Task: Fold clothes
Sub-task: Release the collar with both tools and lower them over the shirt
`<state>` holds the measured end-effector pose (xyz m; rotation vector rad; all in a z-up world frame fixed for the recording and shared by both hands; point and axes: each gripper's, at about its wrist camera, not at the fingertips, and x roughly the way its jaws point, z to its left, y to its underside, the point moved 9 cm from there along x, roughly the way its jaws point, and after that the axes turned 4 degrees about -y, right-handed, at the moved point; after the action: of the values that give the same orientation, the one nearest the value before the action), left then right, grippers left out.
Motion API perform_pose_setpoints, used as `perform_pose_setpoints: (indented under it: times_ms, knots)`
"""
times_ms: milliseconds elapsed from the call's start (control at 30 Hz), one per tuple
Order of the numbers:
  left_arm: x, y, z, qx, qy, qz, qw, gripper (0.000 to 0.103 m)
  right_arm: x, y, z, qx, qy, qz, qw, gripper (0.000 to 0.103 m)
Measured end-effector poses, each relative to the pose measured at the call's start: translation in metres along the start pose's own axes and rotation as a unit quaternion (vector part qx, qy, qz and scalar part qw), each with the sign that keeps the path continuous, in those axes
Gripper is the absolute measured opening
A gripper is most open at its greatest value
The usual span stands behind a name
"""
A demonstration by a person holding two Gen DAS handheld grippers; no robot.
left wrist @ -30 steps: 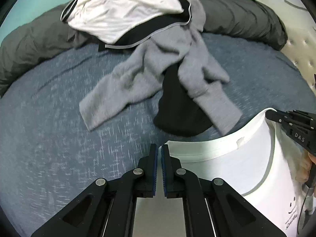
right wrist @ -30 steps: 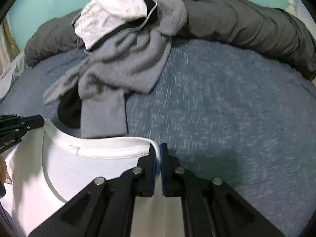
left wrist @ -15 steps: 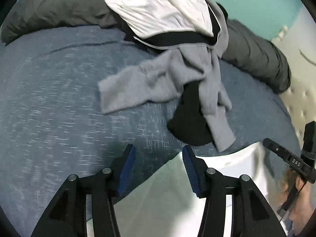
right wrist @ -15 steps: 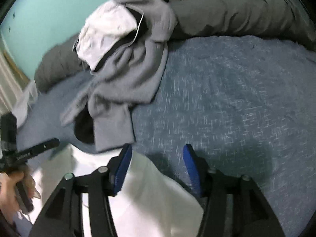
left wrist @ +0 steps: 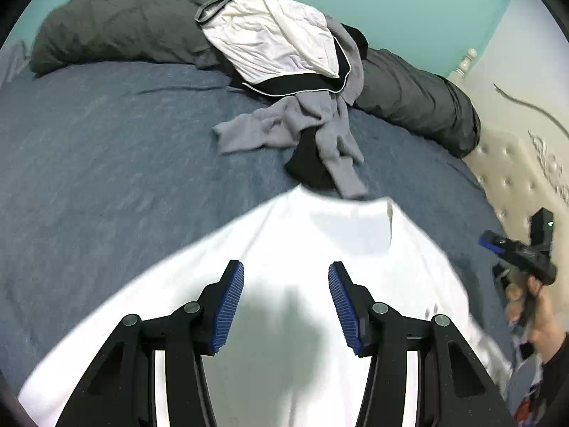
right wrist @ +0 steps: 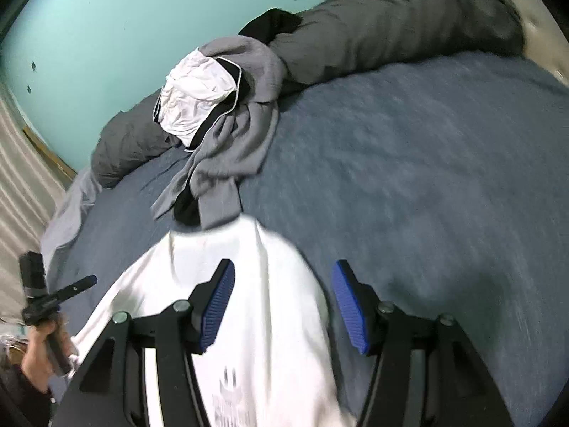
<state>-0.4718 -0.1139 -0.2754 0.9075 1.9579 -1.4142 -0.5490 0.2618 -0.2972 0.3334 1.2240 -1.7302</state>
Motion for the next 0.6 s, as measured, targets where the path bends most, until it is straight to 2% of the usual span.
perform_pose_setpoints:
  times_ms: [133,200,300,433,600]
  knots:
    - [-0.037,0.052,0.013,-0.018,-0.010,-0.002,0.9998,0.054,-0.058,0.056,-0.013,-0.006,0.008,0.011,1.000,0.058]
    - [-0.056,0.079,0.020,-0.028,-0.013,-0.006,0.9995,0.054,-0.084,0.088,-0.015,-0.044,0.037,0.030,0.998,0.058]
    - [-0.077,0.113,0.019,-0.038,0.009,-0.005,0.9992,0.054,-0.126,0.131,-0.019,-0.078,0.079,0.042,0.993,0.058]
    - [-0.109,0.158,0.015,-0.042,0.018,-0.014,0.9989,0.056,-0.179,0.183,-0.043,-0.037,0.108,0.041,0.993,0.058]
    - [-0.131,0.201,0.013,-0.032,-0.012,-0.019,0.9993,0.058,-0.231,0.229,-0.087,0.024,0.177,0.023,0.984,0.059]
